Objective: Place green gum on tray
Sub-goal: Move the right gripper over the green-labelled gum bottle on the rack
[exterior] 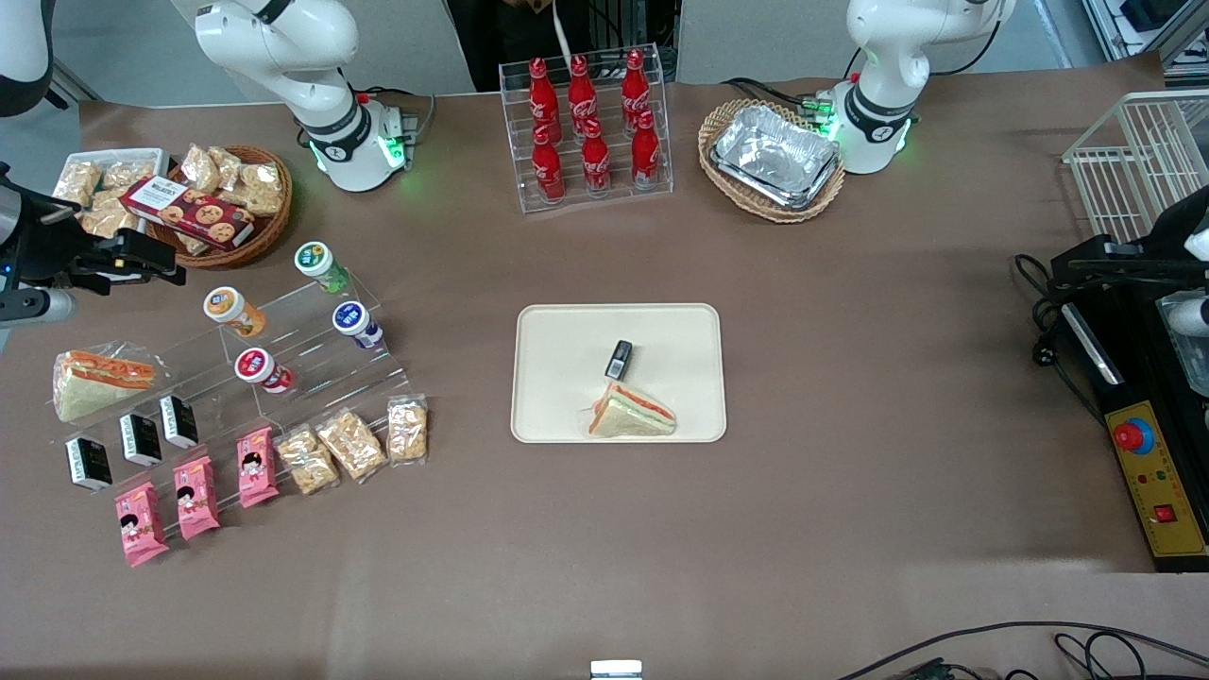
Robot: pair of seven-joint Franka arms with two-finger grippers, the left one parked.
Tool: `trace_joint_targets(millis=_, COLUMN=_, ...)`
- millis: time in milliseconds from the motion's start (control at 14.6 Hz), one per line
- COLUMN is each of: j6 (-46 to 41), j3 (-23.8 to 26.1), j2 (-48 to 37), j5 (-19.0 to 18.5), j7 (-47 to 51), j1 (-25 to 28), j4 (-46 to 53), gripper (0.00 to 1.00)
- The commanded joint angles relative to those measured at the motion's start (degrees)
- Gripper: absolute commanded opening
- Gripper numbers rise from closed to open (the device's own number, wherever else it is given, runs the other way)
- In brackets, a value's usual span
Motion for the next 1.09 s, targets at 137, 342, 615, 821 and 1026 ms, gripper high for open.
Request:
trace_joint_targets(millis=137, j6=-0.86, j3=-0.19, j2=0.51, j5=0.83, j7=-0.44, j1=-0.11, j4=1.48, gripper=1.0)
trace_joint_targets(millis=342, j6=-1.12, j3=-0.19, j2=0.34, j5=1.01, j7=-0.61, j1=-0.2, j4=1.48, gripper=1.0)
trace_joint_targets(millis=615, j6=-3.76, j3=0.42, j2=-3.34, j5=1.18, j7=0.26, j1=0.33, j4=0.17, gripper=1.0)
trace_joint_targets(millis=821, j6=-2.19, j3=0.51, j2=-8.61, j5=1.27, j7=3.68, j1=1.99, j4=-7.01, gripper=1.0)
trace_joint_targets(millis=1026, j6=2.64, j3=0.51, j2=-14.32, j5=1.27, j7=5.45, j1=3.31, j4=-15.54, gripper=1.0)
